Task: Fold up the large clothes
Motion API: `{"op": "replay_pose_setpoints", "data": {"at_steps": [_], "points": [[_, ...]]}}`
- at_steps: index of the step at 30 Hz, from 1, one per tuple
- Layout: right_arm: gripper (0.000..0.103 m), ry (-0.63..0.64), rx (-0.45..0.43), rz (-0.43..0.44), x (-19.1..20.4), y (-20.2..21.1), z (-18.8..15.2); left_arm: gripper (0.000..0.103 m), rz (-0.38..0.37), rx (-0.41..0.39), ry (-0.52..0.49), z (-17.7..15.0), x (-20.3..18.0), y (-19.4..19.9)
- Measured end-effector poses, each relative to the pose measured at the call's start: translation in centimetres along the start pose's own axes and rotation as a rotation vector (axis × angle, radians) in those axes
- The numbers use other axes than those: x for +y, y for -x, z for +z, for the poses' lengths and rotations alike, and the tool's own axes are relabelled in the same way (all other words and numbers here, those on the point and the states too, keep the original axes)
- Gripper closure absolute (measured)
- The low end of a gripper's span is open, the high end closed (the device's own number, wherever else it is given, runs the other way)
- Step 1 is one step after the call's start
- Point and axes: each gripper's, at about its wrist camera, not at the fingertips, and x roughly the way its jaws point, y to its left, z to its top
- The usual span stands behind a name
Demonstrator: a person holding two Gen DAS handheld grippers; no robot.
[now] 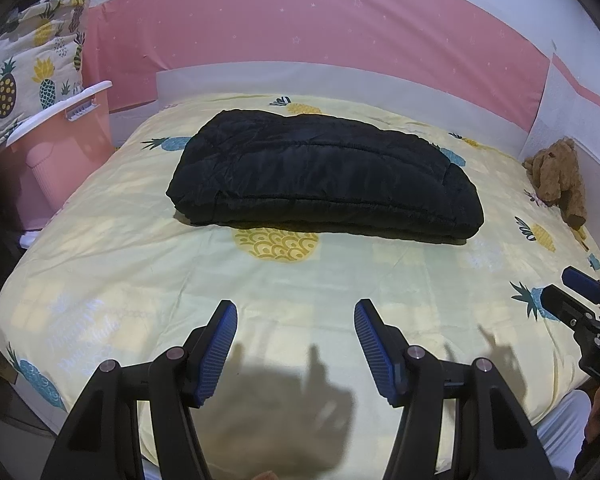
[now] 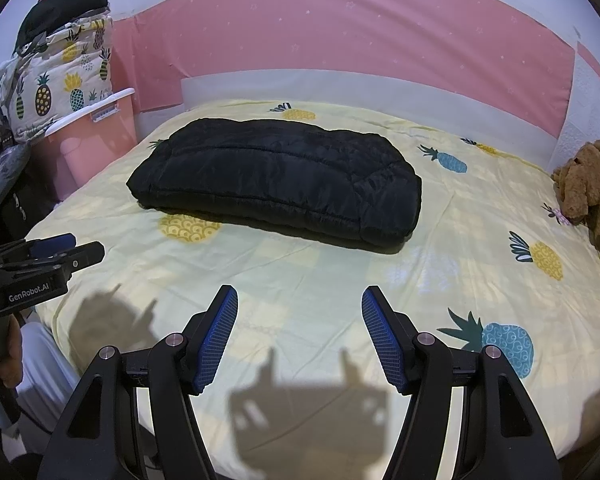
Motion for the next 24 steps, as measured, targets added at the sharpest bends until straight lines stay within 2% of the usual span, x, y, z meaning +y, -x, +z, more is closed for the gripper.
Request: {"op": "replay_pose_setpoints", "data": {"at_steps": [24], "points": [[0.038,-0.001,0.005,0.001,0.17,-0.19,-0.23,0.042,0.044,-0.006,-0.018,-0.55,-0.82,0.14]]}}
